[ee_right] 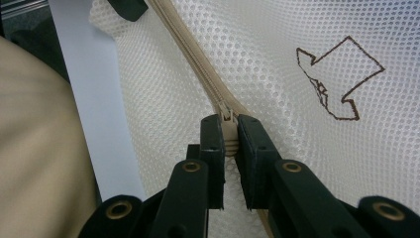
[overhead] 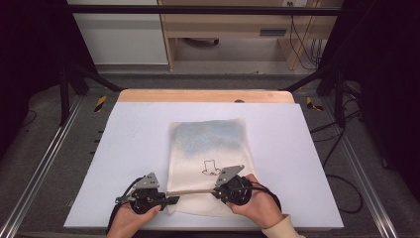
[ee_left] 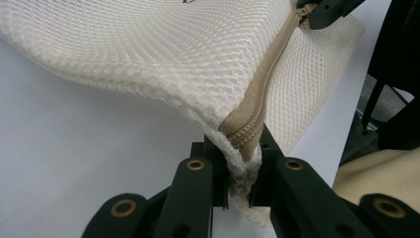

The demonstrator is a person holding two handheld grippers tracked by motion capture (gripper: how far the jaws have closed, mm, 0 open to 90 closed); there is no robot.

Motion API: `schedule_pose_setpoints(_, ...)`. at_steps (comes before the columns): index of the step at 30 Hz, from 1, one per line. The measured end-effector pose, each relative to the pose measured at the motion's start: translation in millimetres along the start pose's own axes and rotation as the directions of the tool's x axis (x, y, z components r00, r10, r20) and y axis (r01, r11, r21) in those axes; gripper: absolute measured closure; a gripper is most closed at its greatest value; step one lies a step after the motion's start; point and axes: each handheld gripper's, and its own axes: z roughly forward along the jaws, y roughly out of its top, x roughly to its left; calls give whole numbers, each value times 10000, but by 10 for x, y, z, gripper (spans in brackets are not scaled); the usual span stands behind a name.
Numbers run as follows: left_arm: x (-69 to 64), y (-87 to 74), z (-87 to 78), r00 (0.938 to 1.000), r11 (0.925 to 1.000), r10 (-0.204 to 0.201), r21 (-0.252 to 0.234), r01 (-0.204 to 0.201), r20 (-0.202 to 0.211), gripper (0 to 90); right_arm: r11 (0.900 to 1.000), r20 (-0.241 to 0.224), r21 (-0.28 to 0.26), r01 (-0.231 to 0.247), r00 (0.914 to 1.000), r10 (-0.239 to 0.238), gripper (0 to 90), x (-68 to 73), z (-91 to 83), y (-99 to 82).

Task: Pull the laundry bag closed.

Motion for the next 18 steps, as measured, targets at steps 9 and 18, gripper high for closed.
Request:
schedule_pose_setpoints(9, 38, -6, -39, 9999, 9999, -109, -66, 108, -87, 818, 10000, 23, -47, -86, 10000, 86, 822, -10, -34, -15)
schedule_pose_setpoints(18, 34, -8, -50, 9998, 9999, -141, -85, 140, -116, 817, 9997, 98, -129, -226, 9997, 228, 821, -43, -74, -86)
